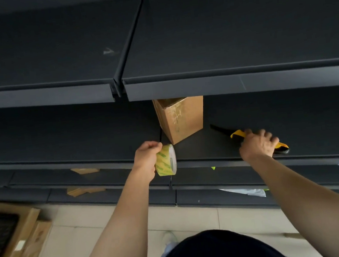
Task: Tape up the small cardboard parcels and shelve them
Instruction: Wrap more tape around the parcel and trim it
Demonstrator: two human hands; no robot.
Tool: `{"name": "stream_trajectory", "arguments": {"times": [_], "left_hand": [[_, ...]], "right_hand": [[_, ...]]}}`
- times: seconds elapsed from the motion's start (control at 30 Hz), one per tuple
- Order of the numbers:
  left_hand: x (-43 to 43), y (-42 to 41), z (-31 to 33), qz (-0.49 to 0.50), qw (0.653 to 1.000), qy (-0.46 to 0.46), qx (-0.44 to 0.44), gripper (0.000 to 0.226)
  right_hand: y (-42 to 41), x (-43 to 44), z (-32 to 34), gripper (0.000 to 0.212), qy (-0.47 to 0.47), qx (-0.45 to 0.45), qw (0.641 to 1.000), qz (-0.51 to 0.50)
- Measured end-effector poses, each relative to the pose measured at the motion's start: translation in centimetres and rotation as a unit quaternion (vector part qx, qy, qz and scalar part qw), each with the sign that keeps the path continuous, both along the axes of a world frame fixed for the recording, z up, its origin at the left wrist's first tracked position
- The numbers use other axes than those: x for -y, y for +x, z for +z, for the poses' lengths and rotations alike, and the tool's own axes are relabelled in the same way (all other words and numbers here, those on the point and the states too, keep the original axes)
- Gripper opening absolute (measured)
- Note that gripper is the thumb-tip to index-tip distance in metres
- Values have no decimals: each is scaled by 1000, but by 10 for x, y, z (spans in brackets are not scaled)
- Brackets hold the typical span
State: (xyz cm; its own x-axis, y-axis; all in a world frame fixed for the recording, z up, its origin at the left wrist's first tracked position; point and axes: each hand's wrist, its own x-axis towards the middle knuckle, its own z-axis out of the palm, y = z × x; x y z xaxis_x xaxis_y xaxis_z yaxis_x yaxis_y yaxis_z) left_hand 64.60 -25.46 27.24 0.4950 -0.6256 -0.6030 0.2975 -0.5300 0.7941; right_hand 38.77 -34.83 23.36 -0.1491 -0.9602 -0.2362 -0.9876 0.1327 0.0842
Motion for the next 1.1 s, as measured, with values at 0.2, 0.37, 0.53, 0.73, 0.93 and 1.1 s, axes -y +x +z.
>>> {"name": "stream_trajectory", "arguments": {"times": [0.2,0.37,0.53,0.73,0.93,1.1], "left_hand": [[-11,6,11,34,998,-50,-31,13],[-13,1,16,59,995,-76,-41,10],[-12,-17,17,74,989,-93,-92,19],[-16,-42,9,4,995,-91,-38,15],[-6,-80,3,38,991,-78,-101,10],[5,-112,5,83,982,-47,-165,13]], "right_hand": [[-1,14,-6,54,2,43,996,-79],[44,-13,11,37,-131,187,973,37],[112,-77,37,34,166,532,817,147],[104,-80,36,21,148,520,836,91],[80,-89,31,15,-5,472,881,34],[61,-94,29,8,-86,399,912,44]]}}
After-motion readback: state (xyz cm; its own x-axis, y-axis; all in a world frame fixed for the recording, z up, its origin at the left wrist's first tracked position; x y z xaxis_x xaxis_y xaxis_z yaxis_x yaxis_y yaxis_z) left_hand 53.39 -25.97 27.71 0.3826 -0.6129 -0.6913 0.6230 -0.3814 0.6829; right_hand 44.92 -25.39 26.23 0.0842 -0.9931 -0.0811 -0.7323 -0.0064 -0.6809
